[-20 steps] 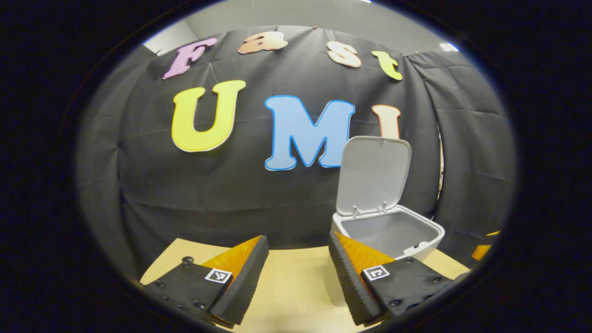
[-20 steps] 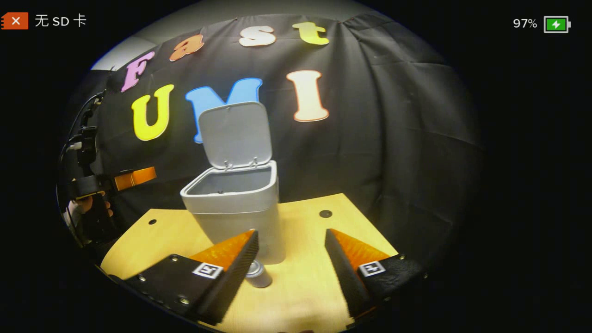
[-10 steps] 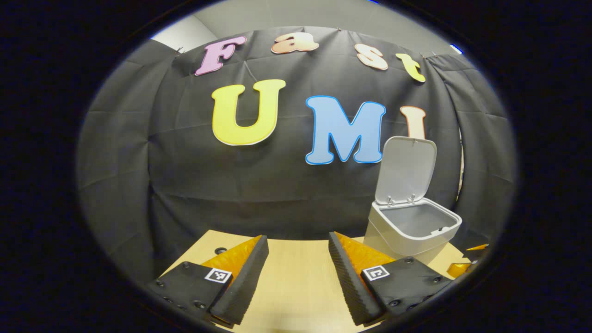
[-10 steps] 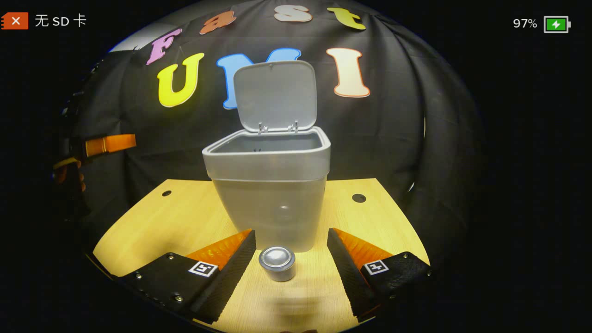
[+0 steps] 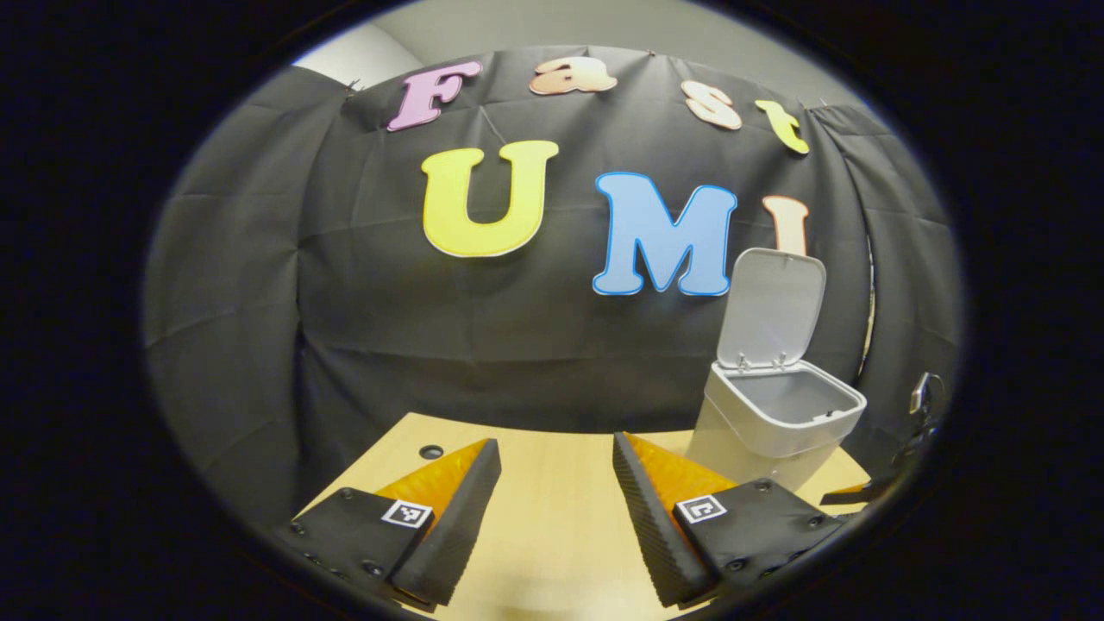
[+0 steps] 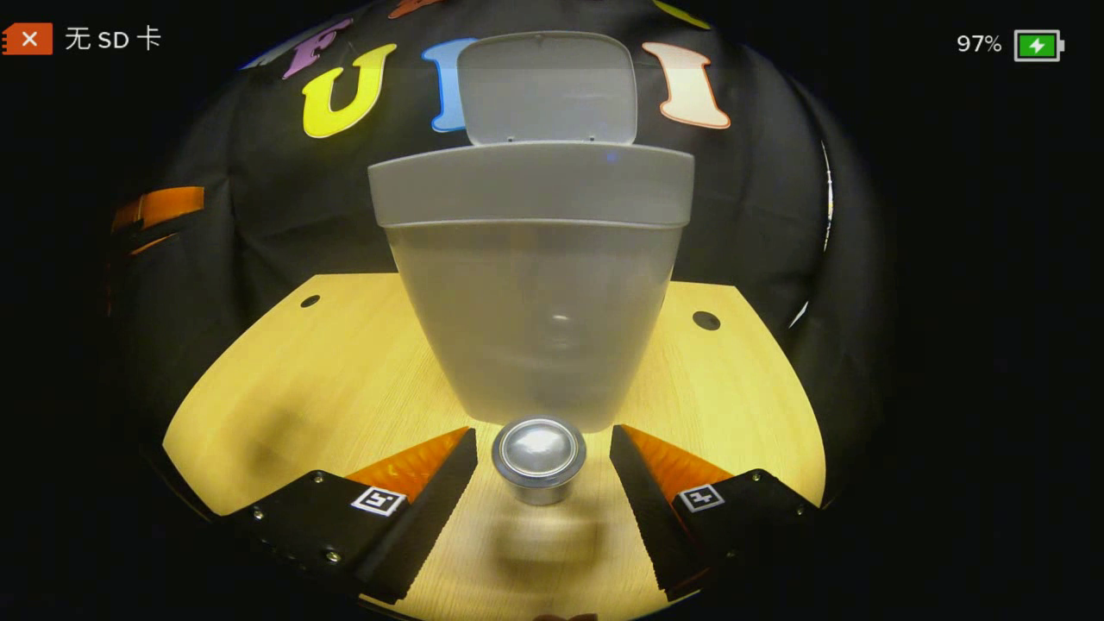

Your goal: Press the lid of the desktop garbage bin to open it, pick up the crumpled paper on the desktop and throw it into the bin, then pick up the pop can on the desktop and drop it into the bin, and finally close the garbage bin lid.

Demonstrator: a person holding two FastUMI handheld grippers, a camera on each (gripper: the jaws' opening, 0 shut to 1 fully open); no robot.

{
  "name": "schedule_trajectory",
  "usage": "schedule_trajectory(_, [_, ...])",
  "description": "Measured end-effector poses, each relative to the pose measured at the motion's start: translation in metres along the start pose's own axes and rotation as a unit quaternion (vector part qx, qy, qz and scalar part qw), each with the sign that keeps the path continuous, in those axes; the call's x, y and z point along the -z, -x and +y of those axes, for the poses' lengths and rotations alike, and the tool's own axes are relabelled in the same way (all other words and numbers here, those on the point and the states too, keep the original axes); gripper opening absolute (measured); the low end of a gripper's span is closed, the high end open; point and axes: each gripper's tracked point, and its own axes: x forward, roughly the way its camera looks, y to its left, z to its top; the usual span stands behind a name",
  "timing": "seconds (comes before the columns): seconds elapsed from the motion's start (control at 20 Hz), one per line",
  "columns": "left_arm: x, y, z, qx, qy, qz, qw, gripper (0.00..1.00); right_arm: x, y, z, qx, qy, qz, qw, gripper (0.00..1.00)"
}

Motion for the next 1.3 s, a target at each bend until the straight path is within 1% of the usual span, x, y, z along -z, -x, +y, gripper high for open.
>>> schedule_trajectory(0.15, [0.003, 0.001, 0.006, -0.005, 0.001, 0.002, 1.0, 0.89, 0.008, -0.013, 0.001, -0.004, -0.005, 0.017, 1.0, 0.99])
schedule_trajectory(0.35, [0.006, 0.001, 0.012, -0.011, 0.001, 0.006, 1.0, 0.89, 0.013, -0.028, 0.0, 0.001, -0.01, 0.033, 0.999, 0.99])
schedule_trajectory(0.6, [0.011, -0.004, 0.014, -0.013, 0.002, 0.012, 1.0, 0.88, 0.022, -0.032, -0.001, 0.003, -0.013, 0.056, 0.998, 0.99])
schedule_trajectory(0.7, [0.013, -0.005, 0.012, -0.01, 0.004, 0.014, 1.0, 0.89, 0.021, -0.033, 0.0, 0.002, -0.017, 0.058, 0.998, 0.85])
schedule_trajectory(0.75, [0.013, -0.006, 0.011, -0.008, 0.005, 0.014, 1.0, 0.89, 0.021, -0.031, 0.001, -0.001, -0.02, 0.061, 0.998, 0.84])
schedule_trajectory(0.85, [0.015, -0.009, 0.006, -0.003, 0.004, 0.016, 1.0, 0.88, 0.015, -0.028, 0.001, -0.002, -0.02, 0.052, 0.998, 0.84])
schedule_trajectory(0.9, [0.015, -0.01, 0.003, 0.0, 0.003, 0.016, 1.0, 0.89, 0.012, -0.025, 0.002, -0.005, -0.022, 0.047, 0.999, 0.84])
schedule_trajectory(1.1, [0.015, -0.014, -0.009, 0.012, 0.001, 0.016, 1.0, 0.88, -0.001, -0.005, 0.005, -0.01, -0.021, 0.027, 0.999, 0.84])
schedule_trajectory(1.3, [0.016, -0.018, -0.02, 0.024, 0.0, 0.017, 1.0, 0.89, -0.031, 0.027, 0.012, -0.022, -0.019, -0.01, 1.0, 0.84])
